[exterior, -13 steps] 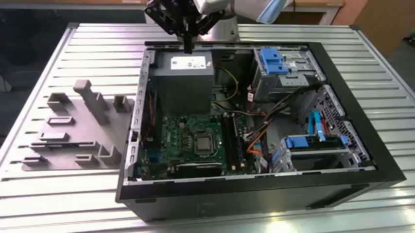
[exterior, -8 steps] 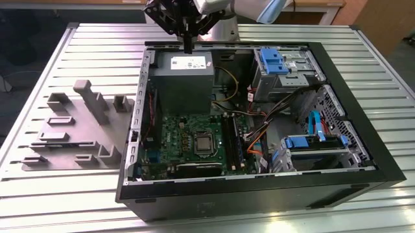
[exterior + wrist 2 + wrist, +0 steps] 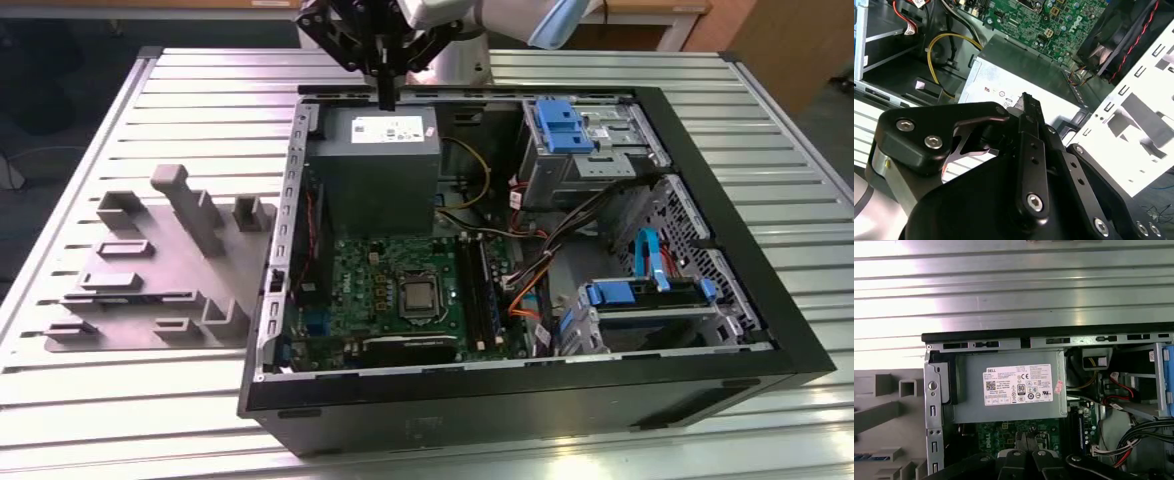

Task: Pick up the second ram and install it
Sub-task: 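Reach for the second ram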

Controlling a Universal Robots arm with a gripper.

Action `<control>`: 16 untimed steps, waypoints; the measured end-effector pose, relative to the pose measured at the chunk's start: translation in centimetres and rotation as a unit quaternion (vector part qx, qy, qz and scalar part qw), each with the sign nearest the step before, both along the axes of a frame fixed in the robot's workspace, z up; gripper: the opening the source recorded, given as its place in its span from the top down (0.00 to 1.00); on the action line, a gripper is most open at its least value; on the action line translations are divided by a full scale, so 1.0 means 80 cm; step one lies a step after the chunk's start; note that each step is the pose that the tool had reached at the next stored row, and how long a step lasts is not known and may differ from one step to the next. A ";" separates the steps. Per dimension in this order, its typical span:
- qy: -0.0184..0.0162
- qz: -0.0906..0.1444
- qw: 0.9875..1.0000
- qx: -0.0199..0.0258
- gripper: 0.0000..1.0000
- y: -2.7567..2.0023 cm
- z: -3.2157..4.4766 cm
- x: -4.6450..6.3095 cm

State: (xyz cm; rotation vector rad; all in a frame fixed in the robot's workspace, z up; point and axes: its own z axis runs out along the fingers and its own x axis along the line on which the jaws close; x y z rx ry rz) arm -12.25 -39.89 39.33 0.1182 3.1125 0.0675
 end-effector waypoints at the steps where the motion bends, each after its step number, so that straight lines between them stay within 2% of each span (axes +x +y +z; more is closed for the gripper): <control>1: 0.000 0.000 1.000 0.000 0.89 -0.0001 0.0000 -0.001; 16: 0.000 0.000 1.000 0.000 0.89 -0.0001 -0.0002 -0.040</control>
